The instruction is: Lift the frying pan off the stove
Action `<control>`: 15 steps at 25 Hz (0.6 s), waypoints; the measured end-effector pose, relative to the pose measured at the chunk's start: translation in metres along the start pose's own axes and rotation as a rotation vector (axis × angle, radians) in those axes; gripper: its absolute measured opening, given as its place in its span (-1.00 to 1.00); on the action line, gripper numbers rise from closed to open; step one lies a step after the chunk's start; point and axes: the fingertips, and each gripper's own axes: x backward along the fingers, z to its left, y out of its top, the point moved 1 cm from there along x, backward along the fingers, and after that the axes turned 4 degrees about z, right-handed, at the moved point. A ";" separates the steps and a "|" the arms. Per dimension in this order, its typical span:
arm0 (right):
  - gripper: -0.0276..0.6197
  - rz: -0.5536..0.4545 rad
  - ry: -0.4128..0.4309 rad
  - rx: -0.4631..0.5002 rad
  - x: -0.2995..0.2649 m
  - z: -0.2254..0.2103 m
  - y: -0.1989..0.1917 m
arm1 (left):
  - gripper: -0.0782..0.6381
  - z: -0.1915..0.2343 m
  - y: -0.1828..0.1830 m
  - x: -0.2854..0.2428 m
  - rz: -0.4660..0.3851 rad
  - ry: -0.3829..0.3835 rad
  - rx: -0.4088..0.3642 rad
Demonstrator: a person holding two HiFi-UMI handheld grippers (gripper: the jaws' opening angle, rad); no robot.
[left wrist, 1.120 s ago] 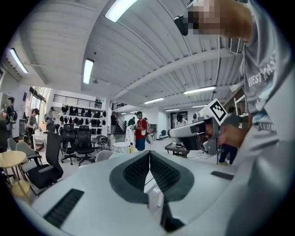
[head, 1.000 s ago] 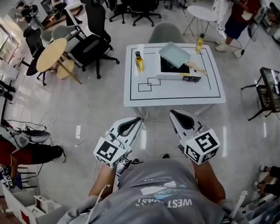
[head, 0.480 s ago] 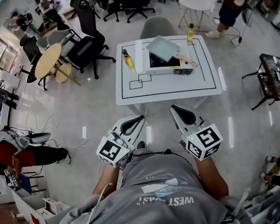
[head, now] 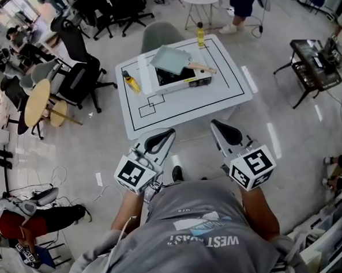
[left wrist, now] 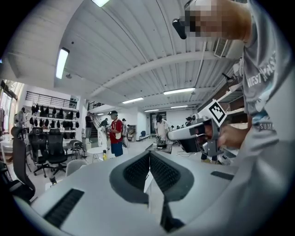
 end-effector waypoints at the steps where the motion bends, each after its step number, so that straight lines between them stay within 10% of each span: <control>1: -0.88 -0.004 -0.023 -0.001 0.002 -0.002 0.002 | -0.78 0.001 0.006 -0.003 -0.016 -0.018 0.001; 15: -0.88 0.010 -0.145 -0.015 -0.006 0.002 0.005 | -0.78 0.020 -0.001 -0.013 -0.028 -0.147 -0.002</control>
